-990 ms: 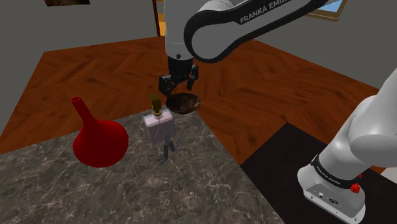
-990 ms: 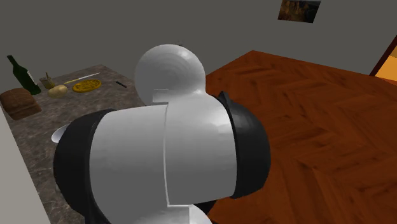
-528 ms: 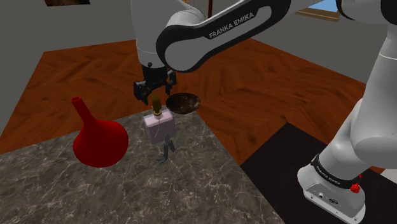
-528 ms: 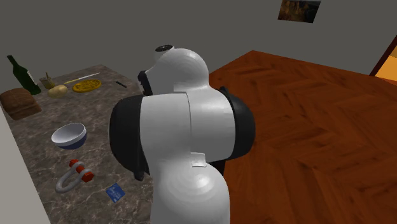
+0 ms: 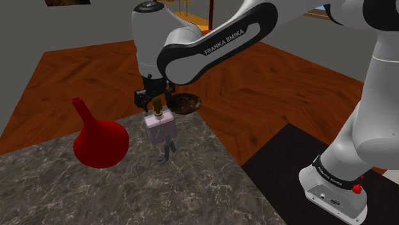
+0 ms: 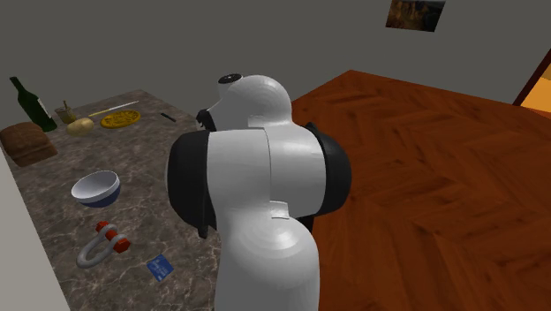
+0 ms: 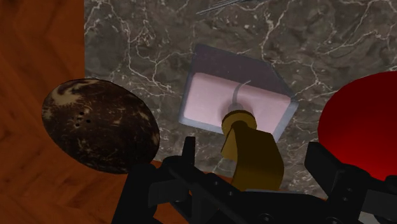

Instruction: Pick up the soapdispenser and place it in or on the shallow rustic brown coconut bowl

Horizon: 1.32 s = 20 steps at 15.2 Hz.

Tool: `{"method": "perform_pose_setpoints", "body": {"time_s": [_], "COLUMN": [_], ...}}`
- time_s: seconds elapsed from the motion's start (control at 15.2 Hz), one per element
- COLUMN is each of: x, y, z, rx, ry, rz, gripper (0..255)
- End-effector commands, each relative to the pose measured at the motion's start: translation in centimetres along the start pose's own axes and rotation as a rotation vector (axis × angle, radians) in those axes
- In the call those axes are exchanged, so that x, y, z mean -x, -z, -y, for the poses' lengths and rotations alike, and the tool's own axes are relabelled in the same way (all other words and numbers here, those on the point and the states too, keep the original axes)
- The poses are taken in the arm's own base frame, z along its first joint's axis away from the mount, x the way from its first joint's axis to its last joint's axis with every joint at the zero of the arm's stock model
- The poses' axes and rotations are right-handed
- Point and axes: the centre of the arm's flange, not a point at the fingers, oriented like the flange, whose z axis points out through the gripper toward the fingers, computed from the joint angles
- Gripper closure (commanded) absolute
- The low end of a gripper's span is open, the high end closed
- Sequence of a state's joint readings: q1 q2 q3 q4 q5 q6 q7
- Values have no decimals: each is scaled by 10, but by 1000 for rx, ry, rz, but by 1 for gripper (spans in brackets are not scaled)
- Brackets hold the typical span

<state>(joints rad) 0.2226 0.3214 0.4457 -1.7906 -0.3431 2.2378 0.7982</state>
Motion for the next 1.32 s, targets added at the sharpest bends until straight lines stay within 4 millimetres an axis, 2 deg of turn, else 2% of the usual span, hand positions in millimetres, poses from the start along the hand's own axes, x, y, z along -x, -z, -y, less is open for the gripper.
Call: {"method": "perform_pose_setpoints", "body": {"time_s": [0.0,0.4,0.46,1.06,1.25], "x": [0,0,0,0,-4], "y": [-2,-2,-2,-2,13], "z": [0,0,0,0,0], "rx": [0,0,0,0,0], "ry": [0,0,0,0,0], "rz": [-1,-1,-1,-1,-1], "gripper": [0,0,255,255,255]}}
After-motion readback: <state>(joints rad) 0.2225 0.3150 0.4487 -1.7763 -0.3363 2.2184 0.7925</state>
